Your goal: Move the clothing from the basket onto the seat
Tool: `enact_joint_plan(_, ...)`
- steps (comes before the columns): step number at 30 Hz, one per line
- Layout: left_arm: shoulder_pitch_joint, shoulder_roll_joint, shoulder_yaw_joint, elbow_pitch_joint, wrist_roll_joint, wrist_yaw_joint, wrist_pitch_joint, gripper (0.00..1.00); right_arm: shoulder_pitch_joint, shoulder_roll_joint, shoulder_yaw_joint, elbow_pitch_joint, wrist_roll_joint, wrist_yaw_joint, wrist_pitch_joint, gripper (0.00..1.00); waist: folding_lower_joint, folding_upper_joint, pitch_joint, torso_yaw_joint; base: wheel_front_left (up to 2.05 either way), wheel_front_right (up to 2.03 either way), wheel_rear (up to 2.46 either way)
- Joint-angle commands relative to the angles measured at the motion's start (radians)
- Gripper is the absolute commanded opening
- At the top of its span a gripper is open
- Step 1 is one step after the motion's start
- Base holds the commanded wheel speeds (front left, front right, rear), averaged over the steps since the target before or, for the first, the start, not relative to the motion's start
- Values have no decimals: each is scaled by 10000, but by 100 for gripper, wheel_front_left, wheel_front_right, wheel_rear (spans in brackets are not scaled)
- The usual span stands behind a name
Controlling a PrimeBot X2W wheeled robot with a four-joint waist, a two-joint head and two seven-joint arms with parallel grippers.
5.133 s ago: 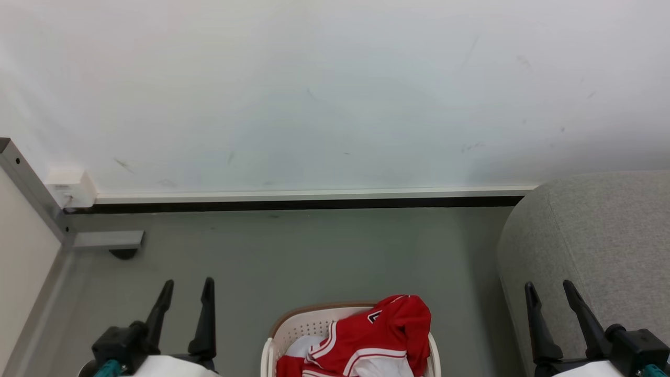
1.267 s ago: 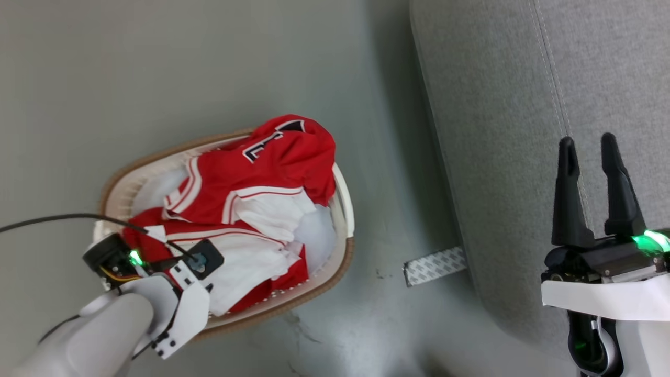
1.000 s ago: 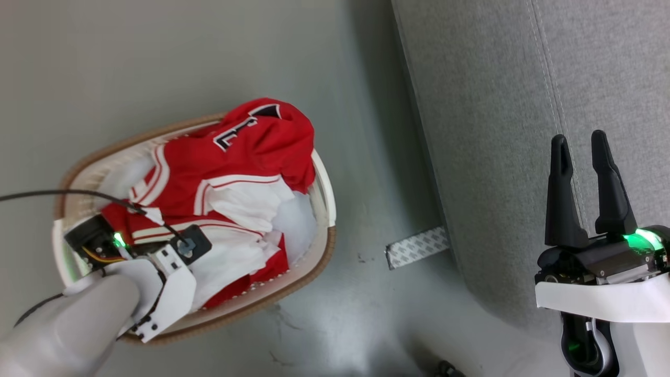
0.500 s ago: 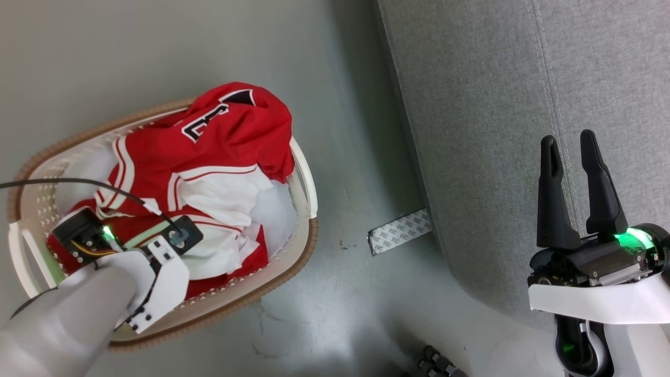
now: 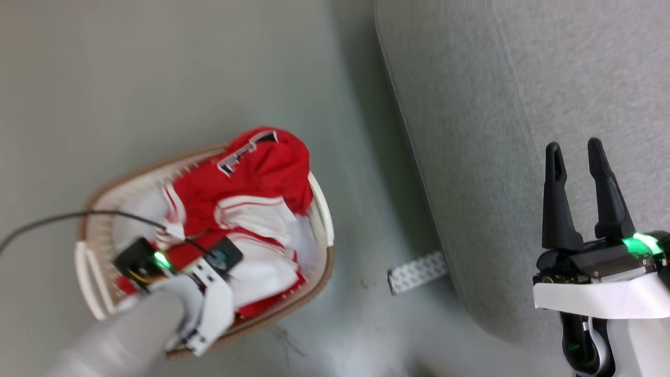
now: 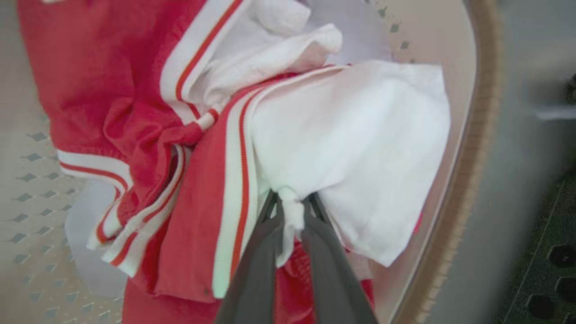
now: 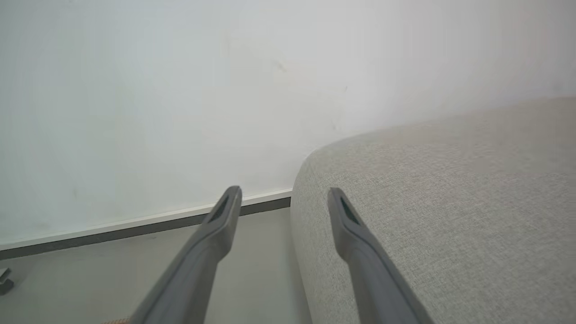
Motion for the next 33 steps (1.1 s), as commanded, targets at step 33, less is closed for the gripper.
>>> enact_joint_plan(33,1873,-1885,2075,-2904,-3208,797,-3074,0,2449,-18,-829,1788,-1061,-25,255,100,0,0,-7188,4078,0,0,0)
